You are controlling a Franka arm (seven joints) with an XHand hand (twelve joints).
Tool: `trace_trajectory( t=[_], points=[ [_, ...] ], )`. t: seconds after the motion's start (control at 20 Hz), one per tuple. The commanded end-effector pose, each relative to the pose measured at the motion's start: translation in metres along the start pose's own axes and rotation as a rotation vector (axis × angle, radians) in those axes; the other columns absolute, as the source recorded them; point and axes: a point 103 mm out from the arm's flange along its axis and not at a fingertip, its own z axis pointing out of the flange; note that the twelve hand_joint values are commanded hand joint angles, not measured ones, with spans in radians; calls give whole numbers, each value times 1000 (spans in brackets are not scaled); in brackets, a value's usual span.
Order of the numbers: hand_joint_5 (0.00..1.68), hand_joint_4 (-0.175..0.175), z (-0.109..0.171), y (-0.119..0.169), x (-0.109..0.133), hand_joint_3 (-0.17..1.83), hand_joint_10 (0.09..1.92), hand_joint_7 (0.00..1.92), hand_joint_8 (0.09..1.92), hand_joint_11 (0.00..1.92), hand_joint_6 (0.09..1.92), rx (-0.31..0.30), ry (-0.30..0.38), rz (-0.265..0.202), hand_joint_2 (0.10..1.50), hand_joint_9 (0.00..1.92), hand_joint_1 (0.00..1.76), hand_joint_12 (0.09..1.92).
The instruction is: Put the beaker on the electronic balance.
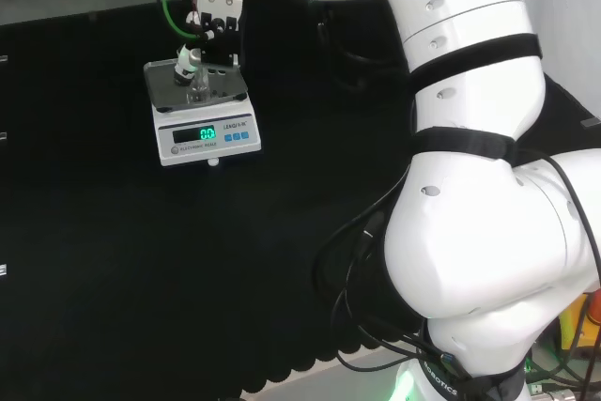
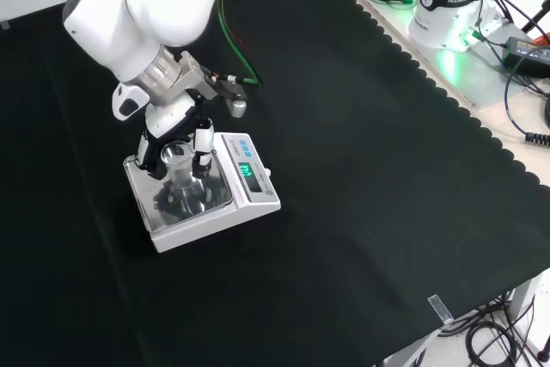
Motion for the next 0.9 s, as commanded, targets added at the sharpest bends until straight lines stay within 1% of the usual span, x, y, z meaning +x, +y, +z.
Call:
trace_trajectory(
  t=[0.05,0.1,0.2,0.3,0.35,0.45,0.55,0.75,0.9],
  points=[
    [437,-175,-4,-6,4,-175,1021,790,1213,1143,1007,25,-79,-16,1231,953,1218,1147],
    [370,-175,-9,-10,6,-175,964,684,1139,1063,884,23,-108,-21,1198,869,1173,1147],
    [298,-175,-19,-18,10,-175,920,438,1019,843,563,23,-162,-23,1116,631,1084,1234],
    [255,-175,-30,-26,13,-175,933,166,938,643,300,13,-185,-26,1043,375,1009,1326],
    [241,-175,-35,-29,14,-175,940,86,882,582,220,8,-189,-25,1018,286,983,1348],
    [219,-175,-43,-34,14,-175,950,19,741,517,130,1,-197,-23,986,186,949,1366],
    [213,-175,-49,-38,15,-175,960,3,650,491,87,5,-213,-17,970,146,928,1373],
    [214,-175,-58,-44,18,-175,972,0,536,464,87,10,-235,-12,945,91,893,1386],
    [208,-172,-66,-51,20,-175,977,0,473,453,87,3,-234,-15,937,59,878,1391]
  ],
)
